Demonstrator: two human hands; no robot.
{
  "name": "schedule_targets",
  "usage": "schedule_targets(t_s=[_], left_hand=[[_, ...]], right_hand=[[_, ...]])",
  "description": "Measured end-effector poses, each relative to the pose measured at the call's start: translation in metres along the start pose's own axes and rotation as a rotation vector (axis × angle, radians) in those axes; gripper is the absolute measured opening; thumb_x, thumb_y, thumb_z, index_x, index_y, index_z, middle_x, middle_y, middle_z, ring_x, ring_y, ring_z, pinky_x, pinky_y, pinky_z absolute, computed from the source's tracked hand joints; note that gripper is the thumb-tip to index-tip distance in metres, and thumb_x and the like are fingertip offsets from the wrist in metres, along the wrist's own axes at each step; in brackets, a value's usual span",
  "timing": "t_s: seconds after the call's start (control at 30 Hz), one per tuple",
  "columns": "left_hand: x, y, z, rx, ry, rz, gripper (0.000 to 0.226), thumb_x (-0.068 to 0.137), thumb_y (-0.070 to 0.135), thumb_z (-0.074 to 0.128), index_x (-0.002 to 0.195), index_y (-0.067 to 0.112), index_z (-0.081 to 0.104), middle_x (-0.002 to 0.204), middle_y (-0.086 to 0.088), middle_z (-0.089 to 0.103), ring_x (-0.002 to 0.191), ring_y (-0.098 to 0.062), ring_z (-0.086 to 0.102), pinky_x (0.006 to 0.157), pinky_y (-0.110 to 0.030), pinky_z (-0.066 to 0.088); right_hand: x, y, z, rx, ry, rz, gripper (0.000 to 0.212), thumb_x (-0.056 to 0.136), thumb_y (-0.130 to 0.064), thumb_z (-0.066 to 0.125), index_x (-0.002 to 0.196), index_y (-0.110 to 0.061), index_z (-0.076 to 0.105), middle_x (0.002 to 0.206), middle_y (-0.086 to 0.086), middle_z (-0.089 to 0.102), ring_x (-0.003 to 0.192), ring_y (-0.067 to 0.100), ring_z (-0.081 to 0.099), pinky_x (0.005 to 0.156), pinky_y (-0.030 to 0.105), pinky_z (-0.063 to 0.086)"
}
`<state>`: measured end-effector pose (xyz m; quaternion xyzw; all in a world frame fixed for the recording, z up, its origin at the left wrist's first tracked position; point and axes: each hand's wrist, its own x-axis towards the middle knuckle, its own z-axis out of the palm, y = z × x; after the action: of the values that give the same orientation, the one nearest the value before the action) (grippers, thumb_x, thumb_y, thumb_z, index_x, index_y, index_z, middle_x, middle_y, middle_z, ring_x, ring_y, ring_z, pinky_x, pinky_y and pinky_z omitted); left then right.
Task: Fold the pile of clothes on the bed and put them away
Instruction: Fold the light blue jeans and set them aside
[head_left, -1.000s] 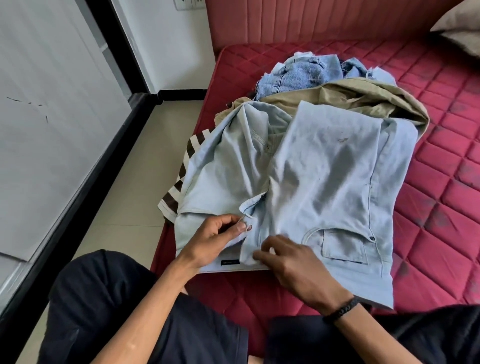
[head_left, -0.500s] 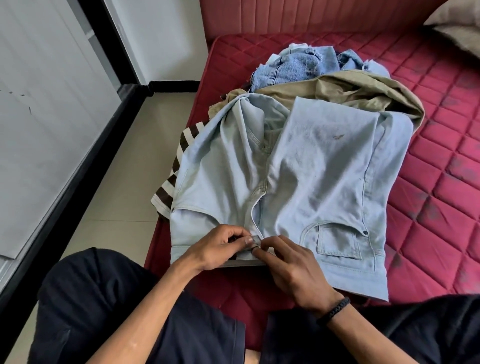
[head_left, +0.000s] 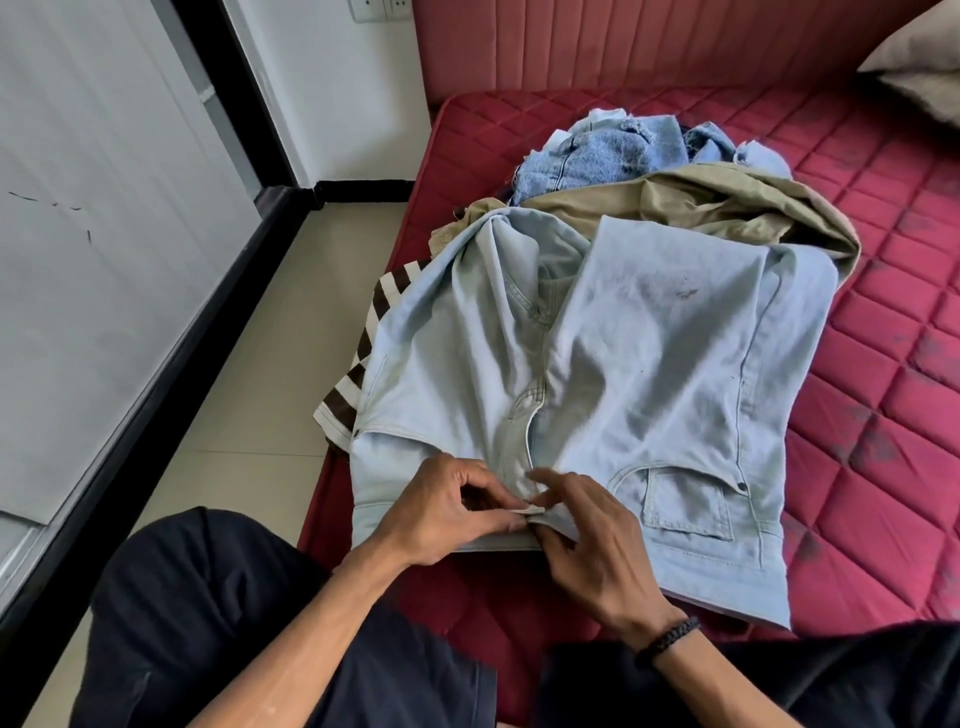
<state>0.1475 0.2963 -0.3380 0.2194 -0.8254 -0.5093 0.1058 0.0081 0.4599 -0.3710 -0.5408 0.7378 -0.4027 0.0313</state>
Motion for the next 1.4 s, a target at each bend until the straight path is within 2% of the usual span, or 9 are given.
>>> schedule_targets(t_s=[0.27,0.4,0.57,0.7,0.9,1.0,1.17,1.3,1.4], left_hand=[[0.005,0.0,0.005,-0.062,-0.027,-0.056,0.036,0.082,0.02,0.088,0.115,0.031,0.079,0.085,0.007,0.077,0.079,-0.01,0.073,0.08,-0.022,0.056],[0.009,-0.002,0.007,0.005,-0.102,-0.07,0.038,0.081,0.016,0.087,0.114,0.033,0.078,0.08,0.021,0.074,0.073,-0.001,0.067,0.072,-0.015,0.05],[0.01,-0.012,0.009,0.063,-0.169,-0.099,0.041,0.083,0.025,0.087,0.12,0.039,0.076,0.082,0.002,0.075,0.076,-0.018,0.069,0.077,-0.034,0.058],[0.011,-0.013,0.009,0.117,-0.208,-0.089,0.041,0.084,0.03,0.086,0.123,0.036,0.074,0.083,0.007,0.074,0.076,-0.002,0.067,0.076,-0.025,0.056],[0.005,-0.011,0.0,-0.074,-0.215,-0.162,0.032,0.087,0.049,0.078,0.117,0.037,0.077,0.091,0.02,0.075,0.084,0.007,0.067,0.079,-0.017,0.054],[0.004,-0.01,0.011,0.239,-0.195,-0.01,0.021,0.09,0.035,0.079,0.111,0.033,0.079,0.081,0.012,0.07,0.067,0.0,0.059,0.066,-0.025,0.053],[0.012,-0.004,0.01,0.357,0.049,0.192,0.019,0.099,0.034,0.066,0.115,0.031,0.077,0.102,0.014,0.069,0.089,0.0,0.063,0.08,-0.019,0.052],[0.063,-0.006,-0.003,0.225,0.416,0.224,0.019,0.099,0.016,0.068,0.116,0.017,0.077,0.104,0.005,0.071,0.09,-0.002,0.067,0.083,-0.017,0.054],[0.112,-0.017,-0.003,0.165,0.39,0.088,0.02,0.087,0.026,0.083,0.106,0.021,0.079,0.091,0.008,0.071,0.075,0.001,0.064,0.078,-0.027,0.057]], right_hand=[[0.0,0.006,0.014,-0.098,0.071,0.0,0.012,0.085,-0.017,0.071,0.091,-0.025,0.064,0.098,-0.014,0.06,0.089,0.015,0.065,0.053,0.038,0.051],[-0.005,0.01,0.02,-0.167,0.065,-0.073,0.006,0.088,-0.017,0.063,0.088,-0.023,0.062,0.1,-0.013,0.06,0.089,0.019,0.064,0.044,0.04,0.046],[-0.01,0.011,0.019,-0.26,0.043,-0.183,0.013,0.082,-0.009,0.066,0.085,-0.021,0.067,0.105,-0.014,0.064,0.092,0.016,0.066,0.043,0.031,0.043],[-0.01,0.007,0.018,-0.291,0.021,-0.201,0.017,0.079,-0.005,0.058,0.086,-0.02,0.064,0.105,-0.011,0.064,0.092,0.018,0.065,0.043,0.03,0.042],[0.0,0.009,0.006,-0.104,-0.129,-0.046,0.015,0.087,-0.02,0.063,0.099,-0.027,0.068,0.106,-0.013,0.059,0.096,0.014,0.064,0.068,0.035,0.056],[-0.009,0.009,-0.007,-0.024,-0.279,0.006,0.013,0.084,-0.022,0.073,0.096,-0.028,0.073,0.111,-0.018,0.057,0.104,0.005,0.061,0.084,0.028,0.052],[0.02,0.015,-0.024,0.186,-0.225,0.284,0.014,0.092,-0.025,0.078,0.105,-0.028,0.08,0.099,-0.016,0.073,0.087,0.005,0.072,0.08,0.032,0.06],[0.07,0.019,-0.004,-0.202,-0.014,0.258,0.015,0.094,-0.022,0.069,0.106,-0.025,0.078,0.094,-0.003,0.067,0.079,0.023,0.067,0.066,0.04,0.054],[0.101,0.014,0.013,-0.379,-0.019,0.277,0.012,0.091,-0.024,0.063,0.085,-0.019,0.073,0.085,-0.001,0.058,0.07,0.028,0.061,0.055,0.035,0.045]])
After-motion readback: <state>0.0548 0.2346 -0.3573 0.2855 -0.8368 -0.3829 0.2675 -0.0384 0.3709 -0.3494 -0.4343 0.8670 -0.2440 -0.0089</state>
